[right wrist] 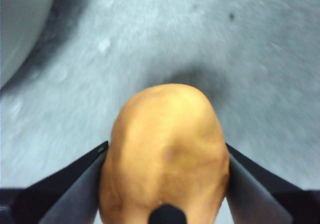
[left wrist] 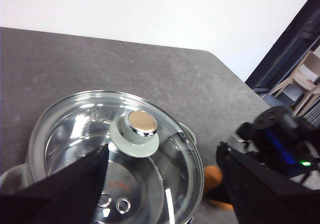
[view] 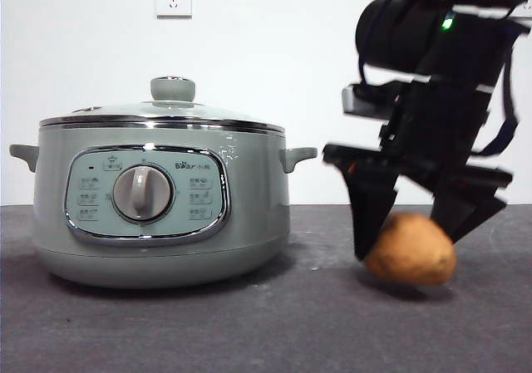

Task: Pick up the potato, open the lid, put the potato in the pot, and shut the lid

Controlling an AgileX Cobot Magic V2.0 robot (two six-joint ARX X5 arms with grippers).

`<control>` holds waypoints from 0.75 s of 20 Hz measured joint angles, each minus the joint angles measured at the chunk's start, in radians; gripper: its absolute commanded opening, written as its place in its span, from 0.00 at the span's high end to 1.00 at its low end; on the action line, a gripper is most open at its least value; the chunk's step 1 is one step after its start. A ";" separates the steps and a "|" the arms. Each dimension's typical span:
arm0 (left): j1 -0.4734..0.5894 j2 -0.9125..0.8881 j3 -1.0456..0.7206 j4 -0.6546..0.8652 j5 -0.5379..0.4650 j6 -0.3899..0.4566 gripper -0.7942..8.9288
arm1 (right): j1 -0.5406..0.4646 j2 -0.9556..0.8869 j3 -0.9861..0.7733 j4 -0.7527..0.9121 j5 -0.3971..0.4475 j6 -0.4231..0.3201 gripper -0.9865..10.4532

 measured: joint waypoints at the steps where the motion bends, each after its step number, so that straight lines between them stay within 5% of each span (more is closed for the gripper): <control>1: 0.000 0.013 0.000 0.011 -0.002 0.001 0.54 | 0.000 -0.041 0.000 -0.029 0.000 0.000 0.91; 6: -0.067 0.173 0.052 0.021 -0.067 0.035 0.54 | 0.000 -0.278 0.000 -0.144 0.002 -0.001 0.91; 15: -0.349 0.554 0.359 -0.068 -0.449 0.219 0.54 | 0.000 -0.526 0.000 -0.196 0.080 -0.001 0.91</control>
